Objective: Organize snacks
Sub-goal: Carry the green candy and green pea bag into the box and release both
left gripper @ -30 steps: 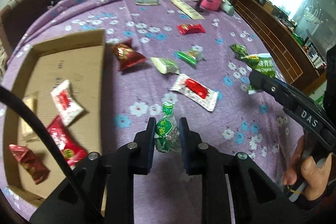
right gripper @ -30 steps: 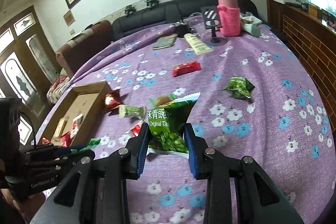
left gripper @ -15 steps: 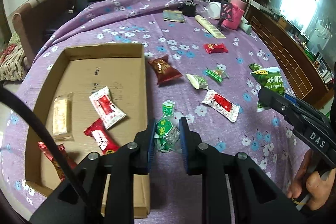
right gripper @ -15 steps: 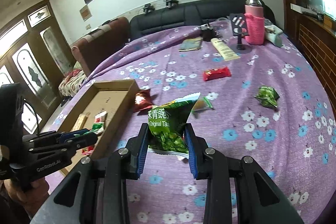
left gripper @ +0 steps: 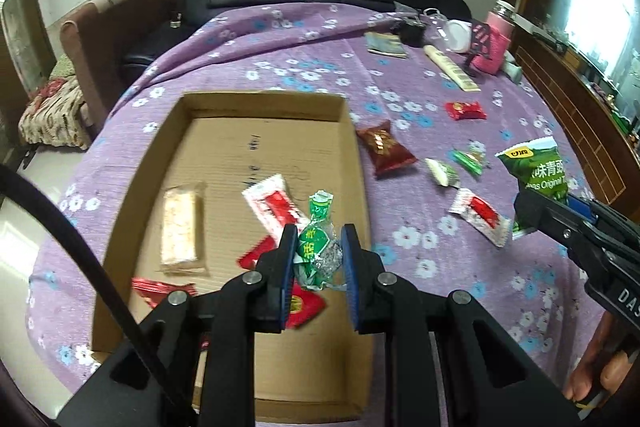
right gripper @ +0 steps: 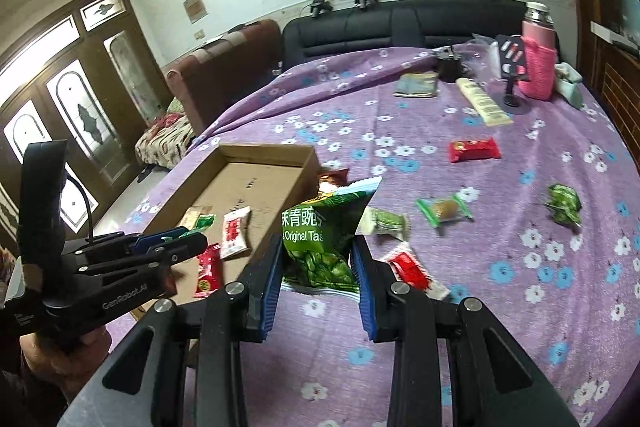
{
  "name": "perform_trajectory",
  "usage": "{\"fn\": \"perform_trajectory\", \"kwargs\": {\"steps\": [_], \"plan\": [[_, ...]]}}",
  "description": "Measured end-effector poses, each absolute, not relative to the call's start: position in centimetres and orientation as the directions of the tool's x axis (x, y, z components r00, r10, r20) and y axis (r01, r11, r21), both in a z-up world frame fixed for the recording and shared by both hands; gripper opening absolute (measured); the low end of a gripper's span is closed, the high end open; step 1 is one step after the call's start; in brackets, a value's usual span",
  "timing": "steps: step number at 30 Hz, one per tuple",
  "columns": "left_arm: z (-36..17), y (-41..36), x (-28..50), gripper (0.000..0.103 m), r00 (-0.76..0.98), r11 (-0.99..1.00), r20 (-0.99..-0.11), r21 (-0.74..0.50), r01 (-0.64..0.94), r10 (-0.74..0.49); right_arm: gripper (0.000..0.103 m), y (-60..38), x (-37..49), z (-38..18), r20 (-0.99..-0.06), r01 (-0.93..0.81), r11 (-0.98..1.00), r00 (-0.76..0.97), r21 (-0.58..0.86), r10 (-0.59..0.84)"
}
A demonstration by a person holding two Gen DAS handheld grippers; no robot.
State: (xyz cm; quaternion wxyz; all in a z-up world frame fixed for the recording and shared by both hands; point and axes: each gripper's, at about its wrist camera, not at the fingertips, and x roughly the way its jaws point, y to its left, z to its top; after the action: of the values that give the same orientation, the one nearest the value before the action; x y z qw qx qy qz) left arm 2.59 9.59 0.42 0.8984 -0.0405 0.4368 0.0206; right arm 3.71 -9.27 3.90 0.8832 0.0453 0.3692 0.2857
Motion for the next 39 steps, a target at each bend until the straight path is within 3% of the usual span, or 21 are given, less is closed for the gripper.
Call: {"fn": "perform_trajectory", "kwargs": {"steps": [17, 39], "plan": [[-0.1, 14.2, 2.6, 0.024, 0.609, 0.973, -0.769, 0.069, -0.222, 0.194, 0.033, -3.8, 4.4, 4.0, -0.637, -0.562, 0.779, 0.499, 0.278, 0.587], [-1.5, 18.7, 8.5, 0.024, 0.501, 0.956, -0.846, 0.032, -0.293, 0.181, 0.032, 2.8, 9.8, 1.3, -0.688, -0.61, 0.738, 0.404, 0.288, 0.603]]}}
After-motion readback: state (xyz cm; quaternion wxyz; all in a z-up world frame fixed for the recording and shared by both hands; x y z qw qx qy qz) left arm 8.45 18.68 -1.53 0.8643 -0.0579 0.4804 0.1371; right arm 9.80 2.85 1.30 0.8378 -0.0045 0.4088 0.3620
